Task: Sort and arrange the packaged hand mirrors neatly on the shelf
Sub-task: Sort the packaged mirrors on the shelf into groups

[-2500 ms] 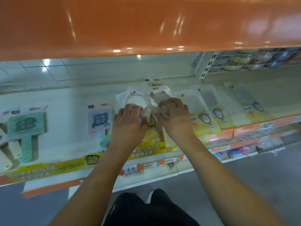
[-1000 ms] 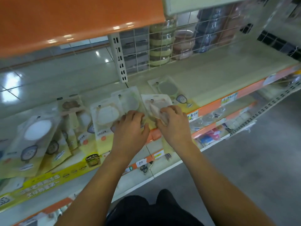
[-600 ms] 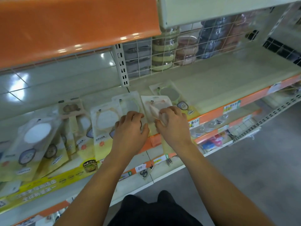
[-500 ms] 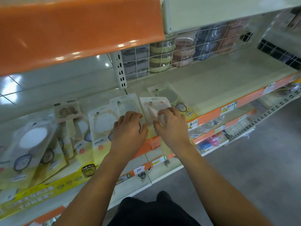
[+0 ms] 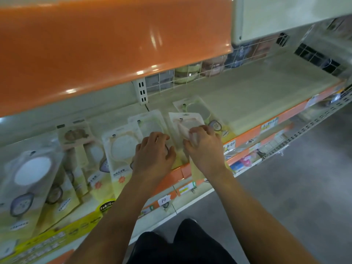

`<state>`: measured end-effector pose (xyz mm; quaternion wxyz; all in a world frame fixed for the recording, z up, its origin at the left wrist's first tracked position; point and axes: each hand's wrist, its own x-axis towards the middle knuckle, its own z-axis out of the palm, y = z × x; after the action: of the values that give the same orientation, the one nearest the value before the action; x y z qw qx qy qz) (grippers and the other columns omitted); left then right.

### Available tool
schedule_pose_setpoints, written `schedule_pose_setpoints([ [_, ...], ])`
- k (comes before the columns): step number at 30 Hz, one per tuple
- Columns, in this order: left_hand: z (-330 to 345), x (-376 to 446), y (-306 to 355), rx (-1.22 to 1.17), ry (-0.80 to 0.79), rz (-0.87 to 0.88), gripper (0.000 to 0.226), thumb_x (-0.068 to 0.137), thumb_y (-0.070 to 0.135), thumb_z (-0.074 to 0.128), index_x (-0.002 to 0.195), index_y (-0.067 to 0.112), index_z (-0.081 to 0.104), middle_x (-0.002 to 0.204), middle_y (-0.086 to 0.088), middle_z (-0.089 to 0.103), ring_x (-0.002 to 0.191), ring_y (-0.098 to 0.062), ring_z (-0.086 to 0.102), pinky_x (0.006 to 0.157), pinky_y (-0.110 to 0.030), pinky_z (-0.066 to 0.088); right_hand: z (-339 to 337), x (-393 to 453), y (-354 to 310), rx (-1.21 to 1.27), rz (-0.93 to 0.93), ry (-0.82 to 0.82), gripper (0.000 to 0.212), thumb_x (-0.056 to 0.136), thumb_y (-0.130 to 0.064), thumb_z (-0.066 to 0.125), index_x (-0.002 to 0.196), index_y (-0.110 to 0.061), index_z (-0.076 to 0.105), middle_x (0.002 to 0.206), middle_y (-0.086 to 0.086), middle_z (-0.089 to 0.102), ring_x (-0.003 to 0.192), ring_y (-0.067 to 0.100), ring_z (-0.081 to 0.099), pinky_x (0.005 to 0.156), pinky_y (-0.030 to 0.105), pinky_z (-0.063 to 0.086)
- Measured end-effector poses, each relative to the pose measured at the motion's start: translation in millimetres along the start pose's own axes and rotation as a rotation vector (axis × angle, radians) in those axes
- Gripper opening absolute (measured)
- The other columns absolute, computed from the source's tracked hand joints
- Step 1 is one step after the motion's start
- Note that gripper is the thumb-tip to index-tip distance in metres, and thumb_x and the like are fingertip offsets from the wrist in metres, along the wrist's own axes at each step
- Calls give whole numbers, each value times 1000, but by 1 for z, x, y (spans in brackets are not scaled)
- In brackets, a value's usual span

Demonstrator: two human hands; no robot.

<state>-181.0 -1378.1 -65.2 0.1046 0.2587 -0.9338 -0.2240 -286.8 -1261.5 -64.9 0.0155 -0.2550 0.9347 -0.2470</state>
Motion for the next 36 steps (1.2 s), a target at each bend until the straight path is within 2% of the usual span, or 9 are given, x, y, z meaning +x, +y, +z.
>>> schedule_pose_setpoints([
  [9, -2, 18, 4, 45, 25, -34, 33, 92, 34, 51, 122, 20, 53, 125, 2, 49, 116, -23, 48, 94, -38, 35, -5, 52, 2, 14, 54, -34, 37, 82, -41, 64, 116, -24, 62, 129, 5, 50, 111, 40, 48, 98, 47, 41],
  [17, 2, 30, 13, 93, 19, -105, 35, 93, 37, 48, 124, 21, 51, 129, 1, 48, 118, -24, 47, 95, -40, 36, -2, 90, 16, -20, 51, -79, 36, 84, -39, 62, 117, -25, 59, 130, 3, 46, 111, 37, 46, 95, 43, 40],
  [20, 4, 34, 16, 115, 12, -136, 35, 93, 37, 47, 125, 22, 50, 131, 2, 47, 120, -23, 46, 97, -39, 35, 3, 99, 20, -63, 70, -152, 42, 84, -42, 60, 121, -23, 57, 133, 5, 43, 115, 38, 43, 98, 45, 39],
  [24, 7, 35, 20, 123, 16, -161, 35, 93, 38, 46, 125, 23, 49, 131, 3, 46, 120, -22, 45, 97, -38, 35, 9, 101, 23, -109, 45, -260, 42, 82, -48, 53, 118, -27, 56, 138, 4, 37, 120, 38, 36, 101, 48, 35],
  [28, 12, 36, 25, 118, 19, -183, 35, 94, 37, 46, 125, 23, 49, 130, 4, 46, 120, -22, 45, 97, -37, 34, 9, 103, 28, -127, -3, -310, 45, 84, -49, 52, 125, -30, 52, 150, 1, 27, 132, 36, 27, 104, 48, 29],
  [31, 13, 35, 27, 120, 45, -213, 35, 93, 37, 47, 125, 22, 50, 130, 4, 47, 119, -22, 45, 96, -36, 33, 7, 105, 29, -141, -24, -317, 48, 85, -49, 51, 130, -32, 48, 155, 6, 21, 142, 39, 14, 114, 54, 18],
  [33, 13, 34, 26, 120, 58, -236, 36, 93, 37, 47, 125, 22, 50, 130, 4, 47, 119, -21, 46, 96, -36, 33, 6, 105, 28, -126, -27, -329, 56, 87, -50, 50, 140, -33, 39, 159, 8, 13, 146, 40, 3, 118, 55, 7],
  [36, 12, 29, 26, 130, 92, -261, 36, 92, 36, 49, 125, 22, 51, 129, 4, 48, 119, -20, 46, 95, -35, 33, 2, 102, 21, -84, -99, -277, 62, 88, -53, 51, 145, -34, 34, 160, 7, 13, 147, 39, 4, 119, 53, 7],
])
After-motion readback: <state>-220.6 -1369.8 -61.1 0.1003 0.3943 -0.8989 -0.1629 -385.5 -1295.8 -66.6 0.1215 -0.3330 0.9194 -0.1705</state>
